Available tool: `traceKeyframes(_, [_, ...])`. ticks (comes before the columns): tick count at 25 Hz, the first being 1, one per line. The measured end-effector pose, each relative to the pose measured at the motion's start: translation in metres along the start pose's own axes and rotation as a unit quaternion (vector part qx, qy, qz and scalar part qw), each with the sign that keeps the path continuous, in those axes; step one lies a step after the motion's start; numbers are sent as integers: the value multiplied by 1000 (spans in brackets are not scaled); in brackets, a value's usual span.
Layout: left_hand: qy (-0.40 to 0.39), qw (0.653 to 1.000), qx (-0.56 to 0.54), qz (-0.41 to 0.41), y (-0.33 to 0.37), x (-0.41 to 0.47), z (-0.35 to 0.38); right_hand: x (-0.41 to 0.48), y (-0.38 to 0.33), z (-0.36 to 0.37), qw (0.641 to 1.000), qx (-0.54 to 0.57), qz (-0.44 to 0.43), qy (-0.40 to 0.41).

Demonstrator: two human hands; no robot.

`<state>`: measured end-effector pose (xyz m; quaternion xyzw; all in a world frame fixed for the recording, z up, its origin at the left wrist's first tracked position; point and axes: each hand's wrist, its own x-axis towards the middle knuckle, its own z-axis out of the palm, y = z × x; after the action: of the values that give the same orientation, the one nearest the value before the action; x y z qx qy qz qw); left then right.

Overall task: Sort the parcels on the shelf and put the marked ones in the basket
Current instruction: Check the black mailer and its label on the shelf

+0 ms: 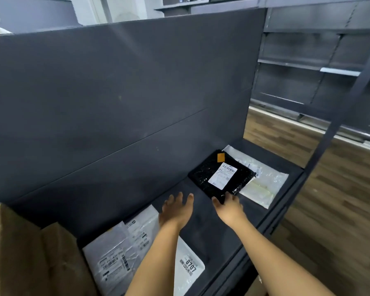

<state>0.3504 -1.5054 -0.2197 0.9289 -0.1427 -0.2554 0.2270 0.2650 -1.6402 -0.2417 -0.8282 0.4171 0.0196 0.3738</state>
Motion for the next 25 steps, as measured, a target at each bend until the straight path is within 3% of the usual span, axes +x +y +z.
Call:
traceKeyframes(4, [-33, 999, 19, 30, 16, 43, 24, 44, 21, 1, 997, 60, 50, -2])
traceKeyframes(9, [-59, 998, -14, -21, 29, 74, 47, 94, 39, 12, 976, 174, 128, -15])
traceKeyframes(14, [-56, 998, -23, -36, 32, 106, 50, 131, 35, 29, 925, 308, 220, 22])
traceKeyframes(17, [-71, 996, -21, -42, 33, 117, 53, 147, 38, 36, 868, 399, 292, 50])
traceKeyframes(20, [-77, 996, -18, -47, 30, 124, 55, 156, 43, 38, 825, 456, 333, 28])
traceKeyframes(25, [-72, 996, -19, -53, 22, 125, 48, 164, 31, 34, 818, 489, 303, 3])
